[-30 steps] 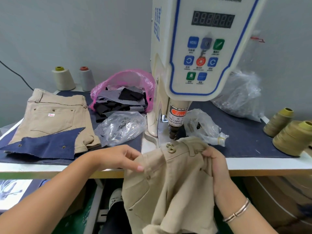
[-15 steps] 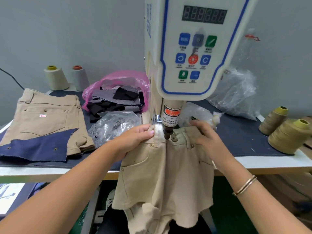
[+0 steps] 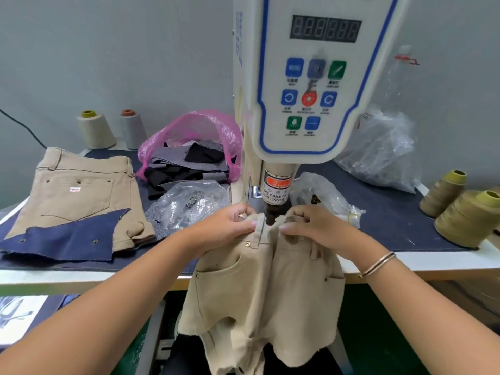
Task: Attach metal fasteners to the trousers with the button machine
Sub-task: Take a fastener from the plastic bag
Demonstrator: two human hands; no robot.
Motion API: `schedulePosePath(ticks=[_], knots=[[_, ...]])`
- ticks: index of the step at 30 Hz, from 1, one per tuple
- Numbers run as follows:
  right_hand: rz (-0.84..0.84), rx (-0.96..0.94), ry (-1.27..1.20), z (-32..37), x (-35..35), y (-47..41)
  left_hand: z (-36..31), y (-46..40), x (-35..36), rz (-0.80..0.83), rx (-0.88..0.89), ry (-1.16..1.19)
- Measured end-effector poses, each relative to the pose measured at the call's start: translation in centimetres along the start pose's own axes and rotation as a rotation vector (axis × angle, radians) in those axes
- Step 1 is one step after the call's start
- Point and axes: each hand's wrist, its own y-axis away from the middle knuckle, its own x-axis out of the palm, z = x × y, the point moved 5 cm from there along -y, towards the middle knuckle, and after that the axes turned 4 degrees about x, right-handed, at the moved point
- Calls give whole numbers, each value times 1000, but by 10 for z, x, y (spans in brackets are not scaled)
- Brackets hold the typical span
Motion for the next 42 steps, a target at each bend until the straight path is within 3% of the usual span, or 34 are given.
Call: schedulePosePath(ticks=[6,9,12,15,19,24,31,34,37,42], knots=[[-159,141,-617,-23,-5,-3,-2,-6,1,-3,-1,61],[-239,197,-916,-31,-7,-4,3,2,-1,127,-44,29],[-272,209,-1035,-32,-4,-6,13,14,-5,274,-81,-27],[-289,237,-1077,-34,0,-12,19,17,0,320,-102,-79],[-244,328,-1157,-39,4,-17,16,14,-15,167,-82,101],[-128,350,-1152,-50,5,-16,21,17,-23,125,-129,148],[198,291,-552,-44,0,-5,21,11,-23,29,-130,204],[111,253,-571,-41,-3,-10,22,13,-23,102,-159,223],[11,205,-746,-39,-2,-15,18,12,-22,169,-169,202],[-88,263,-905,-49,9,-16,30,13,-22,136,-178,267]])
